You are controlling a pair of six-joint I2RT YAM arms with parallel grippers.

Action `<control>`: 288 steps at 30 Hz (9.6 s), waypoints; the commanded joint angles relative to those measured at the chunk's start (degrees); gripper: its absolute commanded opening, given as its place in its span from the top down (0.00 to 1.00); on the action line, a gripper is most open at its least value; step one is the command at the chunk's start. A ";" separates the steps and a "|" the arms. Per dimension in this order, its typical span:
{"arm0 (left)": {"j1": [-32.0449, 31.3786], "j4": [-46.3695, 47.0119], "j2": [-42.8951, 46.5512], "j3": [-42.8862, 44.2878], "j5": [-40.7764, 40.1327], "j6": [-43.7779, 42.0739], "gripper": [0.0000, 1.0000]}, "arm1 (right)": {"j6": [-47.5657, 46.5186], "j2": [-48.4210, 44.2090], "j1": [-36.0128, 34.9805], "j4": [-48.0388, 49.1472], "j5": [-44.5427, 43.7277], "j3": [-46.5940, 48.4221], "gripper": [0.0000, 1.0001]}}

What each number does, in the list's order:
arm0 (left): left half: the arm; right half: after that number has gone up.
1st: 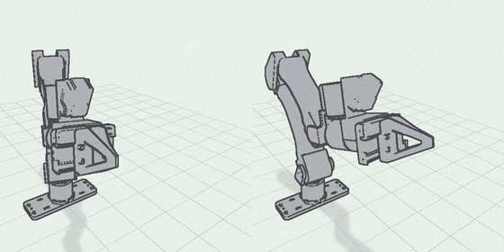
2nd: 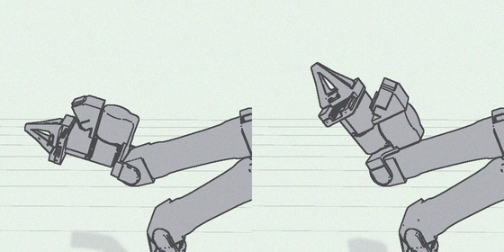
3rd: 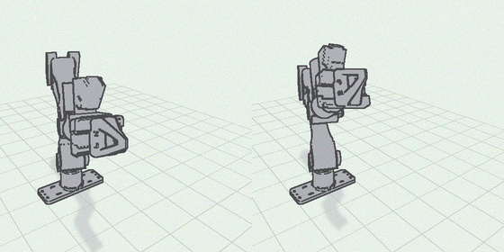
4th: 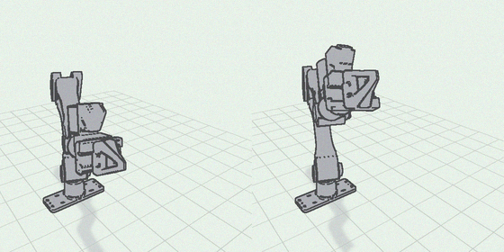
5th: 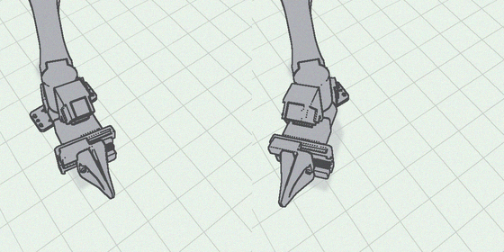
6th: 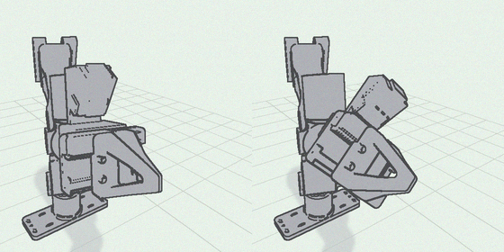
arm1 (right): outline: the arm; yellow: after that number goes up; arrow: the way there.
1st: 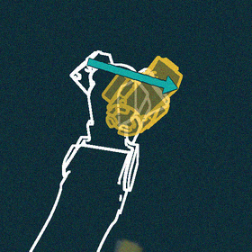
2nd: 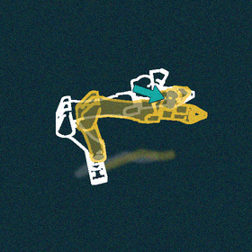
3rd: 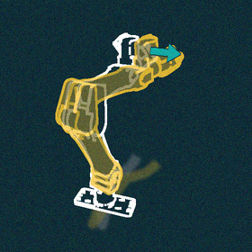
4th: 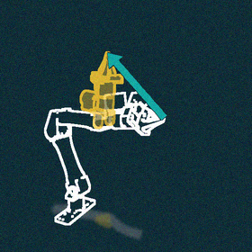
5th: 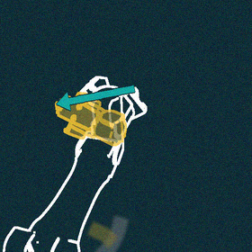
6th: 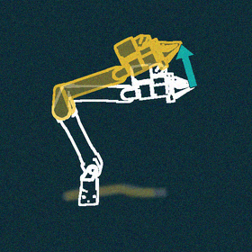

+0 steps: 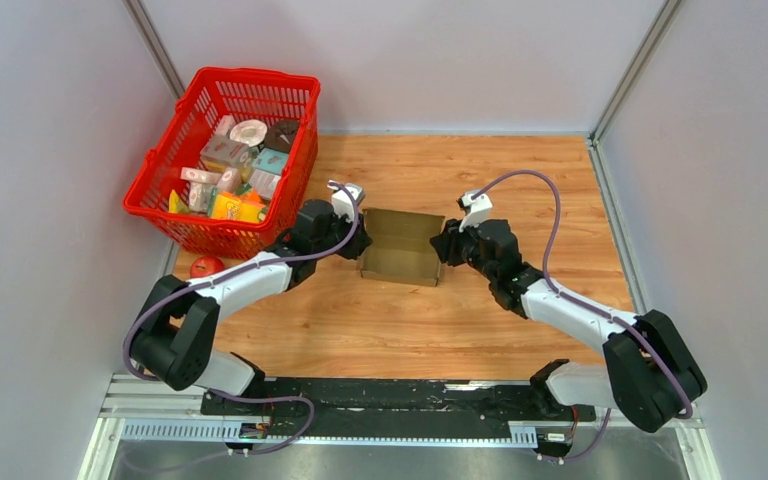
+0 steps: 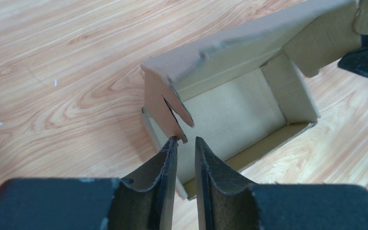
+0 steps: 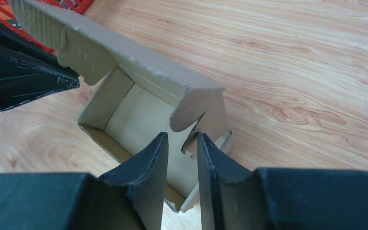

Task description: Fold the paper box

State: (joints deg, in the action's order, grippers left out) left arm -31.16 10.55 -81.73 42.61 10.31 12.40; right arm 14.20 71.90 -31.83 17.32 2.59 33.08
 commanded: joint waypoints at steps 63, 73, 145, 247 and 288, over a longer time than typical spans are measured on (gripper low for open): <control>10.77 -38.05 -4.13 25.76 0.86 15.28 0.26 | 34.41 3.15 7.75 -33.15 18.06 18.86 0.13; 10.24 -29.01 -8.00 19.97 10.43 21.87 0.30 | 38.53 8.34 7.84 -24.36 23.78 16.31 0.13; -2.24 -22.33 6.24 7.31 -5.30 15.02 0.64 | -2.07 -1.15 -6.48 0.26 2.95 -0.47 0.80; 0.22 -32.52 22.23 -5.43 4.45 22.22 0.29 | 9.36 5.01 2.83 -29.98 20.52 12.54 0.31; -9.45 -3.85 16.69 -14.66 5.26 35.68 0.40 | 26.07 -10.46 -3.51 -15.64 17.80 -2.32 0.21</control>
State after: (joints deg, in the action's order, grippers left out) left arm -40.27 4.51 -65.63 27.68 16.14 47.75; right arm 44.97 64.10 -39.97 2.92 19.62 30.68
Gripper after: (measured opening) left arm 0.587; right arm 0.794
